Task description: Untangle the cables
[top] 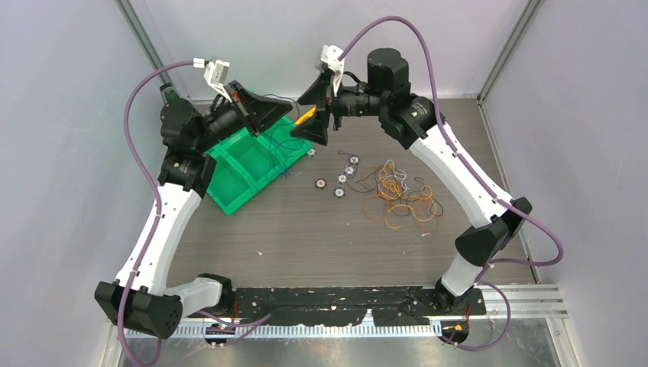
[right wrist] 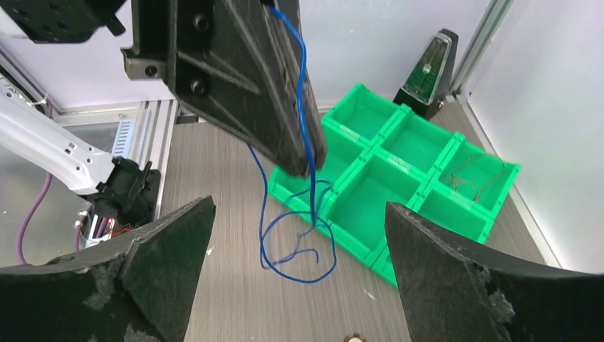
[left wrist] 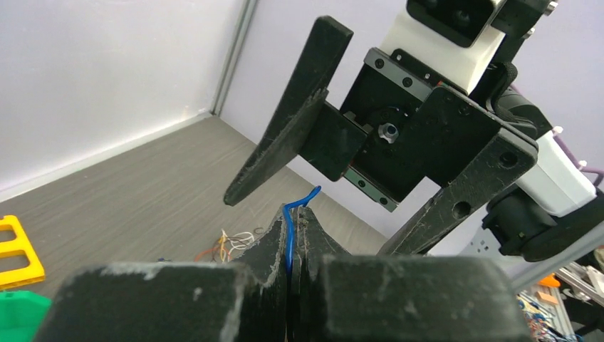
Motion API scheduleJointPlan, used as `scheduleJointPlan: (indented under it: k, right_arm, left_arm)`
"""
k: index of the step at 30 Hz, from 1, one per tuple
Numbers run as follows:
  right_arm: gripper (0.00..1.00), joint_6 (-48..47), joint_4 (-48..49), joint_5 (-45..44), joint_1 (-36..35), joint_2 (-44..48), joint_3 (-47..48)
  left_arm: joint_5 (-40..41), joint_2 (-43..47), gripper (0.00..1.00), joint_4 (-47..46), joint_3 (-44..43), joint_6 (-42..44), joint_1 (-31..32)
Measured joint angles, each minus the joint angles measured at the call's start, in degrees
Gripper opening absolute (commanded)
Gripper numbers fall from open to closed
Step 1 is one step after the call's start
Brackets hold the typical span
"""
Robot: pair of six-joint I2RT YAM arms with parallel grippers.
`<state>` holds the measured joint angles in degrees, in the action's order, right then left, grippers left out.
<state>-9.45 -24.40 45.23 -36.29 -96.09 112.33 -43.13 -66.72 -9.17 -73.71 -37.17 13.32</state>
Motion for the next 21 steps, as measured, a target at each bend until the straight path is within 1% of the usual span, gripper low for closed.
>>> scheduleJointPlan:
  k: [6,8,9,10,11,12,13,14,15,16,17,18,19,20,21]
  right_arm:
    - [0.95,1.0,3.4,0.5,-2.6,-2.4,1.6]
    - [0.97,1.0,3.8,0.3,-3.9,-3.0,1.6]
    - [0.99,1.0,3.9,0.1,-4.7,-3.2,1.5]
    - [0.98,1.1,4.2,0.0,-5.4,-3.4,1.4]
    - [0.92,1.3,4.5,-0.1,-6.0,-3.6,1.2]
    - [0.88,1.4,4.9,-0.2,-6.5,-3.8,0.9]
    - [0.8,1.6,5.4,-0.3,-7.0,-3.9,0.5]
    - [0.76,1.9,5.8,-0.6,-7.4,-3.9,-0.1]
    - [0.64,2.3,6.9,-1.3,-7.6,-3.9,-1.0]
    - [0.56,2.5,7.3,-1.3,-7.6,-3.9,-1.6]
    - [0.39,2.6,8.3,-1.6,-7.7,-3.8,-3.0]
    - [0.3,2.8,8.8,-1.7,-7.6,-3.7,-4.1]
    - [0.13,2.9,9.3,-2.3,-7.6,-3.5,-5.6]
    - [0.09,3.0,9.4,-2.7,-7.7,-3.5,-6.8]
    - [0.06,2.9,9.3,-3.2,-7.8,-3.5,-7.8]
  left_arm:
    - [-1.5,-0.3,0.0,-0.5,0.0,-2.8,0.0]
    - [-1.4,-0.3,0.0,-1.3,0.0,-4.4,0.0]
    - [-1.4,-0.3,0.0,-1.7,0.0,-5.1,0.0]
    - [-1.2,-0.4,0.0,-2.1,0.0,-5.9,0.0]
    - [-0.9,-0.4,0.0,-2.4,0.0,-6.4,0.0]
    - [-0.4,-0.5,0.0,-2.8,0.0,-7.3,0.0]
    - [0.0,-0.6,0.0,-3.0,0.0,-7.6,0.0]
    - [0.4,-0.7,0.0,-3.1,0.0,-7.9,0.0]
    - [0.6,-0.7,0.0,-2.9,0.0,-8.6,0.0]
    - [1.5,-0.7,0.0,-3.0,0.0,-8.9,0.0]
    - [2.2,-0.9,0.0,-3.0,-0.2,-9.2,0.0]
    - [2.7,-0.9,0.0,-3.0,-0.3,-9.2,-0.1]
    - [3.1,-1.0,0.0,-3.0,-0.5,-9.4,-0.3]
    - [3.3,-1.0,0.0,-2.9,-0.6,-9.4,-0.7]
    - [3.3,-1.0,0.04,-2.8,-0.7,-9.4,-1.3]
